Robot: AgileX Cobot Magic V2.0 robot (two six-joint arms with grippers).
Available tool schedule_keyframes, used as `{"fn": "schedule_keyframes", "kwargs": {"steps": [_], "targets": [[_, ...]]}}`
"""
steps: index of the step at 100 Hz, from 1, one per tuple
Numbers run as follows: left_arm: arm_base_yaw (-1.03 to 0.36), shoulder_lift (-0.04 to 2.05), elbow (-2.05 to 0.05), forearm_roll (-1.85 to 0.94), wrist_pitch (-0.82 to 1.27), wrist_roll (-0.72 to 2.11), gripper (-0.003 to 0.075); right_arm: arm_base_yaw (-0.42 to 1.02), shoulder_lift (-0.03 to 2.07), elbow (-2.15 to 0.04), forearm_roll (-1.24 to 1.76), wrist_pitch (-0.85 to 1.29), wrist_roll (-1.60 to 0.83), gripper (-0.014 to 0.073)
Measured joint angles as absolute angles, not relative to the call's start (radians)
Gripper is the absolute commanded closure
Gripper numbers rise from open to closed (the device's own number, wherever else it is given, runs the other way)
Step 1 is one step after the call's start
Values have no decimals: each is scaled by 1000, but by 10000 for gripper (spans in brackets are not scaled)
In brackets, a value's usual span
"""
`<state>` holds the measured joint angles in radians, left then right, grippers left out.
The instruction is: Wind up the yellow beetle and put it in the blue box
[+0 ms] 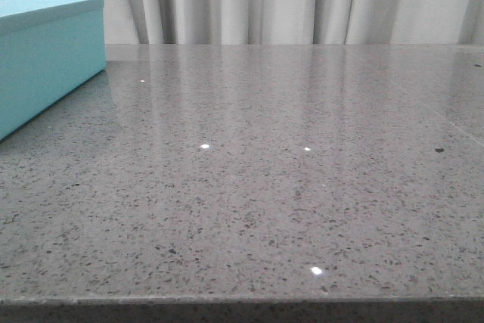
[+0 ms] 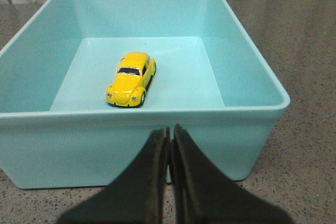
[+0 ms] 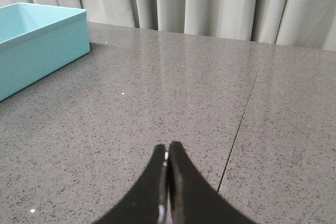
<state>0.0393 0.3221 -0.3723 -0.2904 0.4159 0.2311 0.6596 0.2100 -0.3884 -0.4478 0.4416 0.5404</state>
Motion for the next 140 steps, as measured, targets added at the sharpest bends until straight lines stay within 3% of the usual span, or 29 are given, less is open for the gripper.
{"fn": "schedule_keyframes", "kwargs": {"steps": [63, 100, 140], "targets": [[39, 285, -361, -284, 412, 231, 738, 660, 210, -388, -448, 441, 540, 662], [11, 128, -148, -122, 170, 73, 739, 660, 210, -388, -450, 441, 540, 662], [-23, -6, 0, -17, 132, 0, 739, 660, 210, -388, -450, 439, 540, 662]]}}
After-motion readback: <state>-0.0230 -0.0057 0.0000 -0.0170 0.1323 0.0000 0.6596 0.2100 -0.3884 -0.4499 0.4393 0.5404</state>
